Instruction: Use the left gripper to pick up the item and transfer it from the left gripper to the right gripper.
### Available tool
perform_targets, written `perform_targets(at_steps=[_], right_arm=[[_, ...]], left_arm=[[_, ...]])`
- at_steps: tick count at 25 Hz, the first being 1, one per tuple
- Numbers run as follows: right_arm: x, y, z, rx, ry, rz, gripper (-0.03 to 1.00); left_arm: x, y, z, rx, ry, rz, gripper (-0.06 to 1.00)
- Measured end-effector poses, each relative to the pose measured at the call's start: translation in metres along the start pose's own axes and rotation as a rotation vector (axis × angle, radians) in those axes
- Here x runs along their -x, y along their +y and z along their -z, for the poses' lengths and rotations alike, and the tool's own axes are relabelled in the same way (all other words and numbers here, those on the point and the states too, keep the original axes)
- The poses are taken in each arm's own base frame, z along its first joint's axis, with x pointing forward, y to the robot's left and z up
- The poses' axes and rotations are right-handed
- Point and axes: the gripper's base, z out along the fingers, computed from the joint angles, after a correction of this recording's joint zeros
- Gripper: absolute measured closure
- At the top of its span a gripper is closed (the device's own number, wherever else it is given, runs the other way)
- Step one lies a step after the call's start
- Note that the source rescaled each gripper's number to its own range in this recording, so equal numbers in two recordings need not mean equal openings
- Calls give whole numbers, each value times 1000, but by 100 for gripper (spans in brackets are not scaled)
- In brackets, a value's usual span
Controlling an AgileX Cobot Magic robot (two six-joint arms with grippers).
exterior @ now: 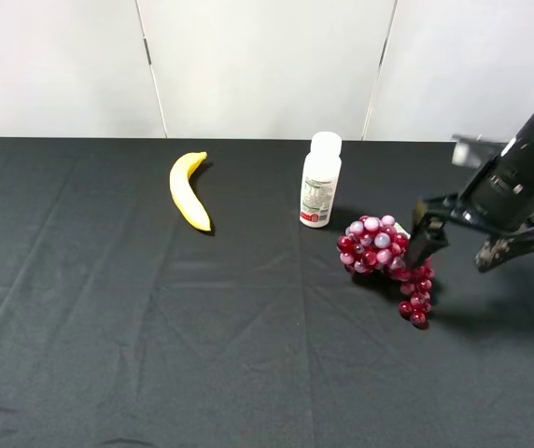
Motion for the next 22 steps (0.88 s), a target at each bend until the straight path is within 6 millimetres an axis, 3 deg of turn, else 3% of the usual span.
perform_targets(at_steps=[10, 22], right_arm=[[-34, 17, 78, 15, -216, 60, -3], [-111, 28, 150, -21, -434, 157, -3]], left_arm=[[0, 0, 0, 0, 0, 0, -3], [0, 0, 0, 0, 0, 0, -3]])
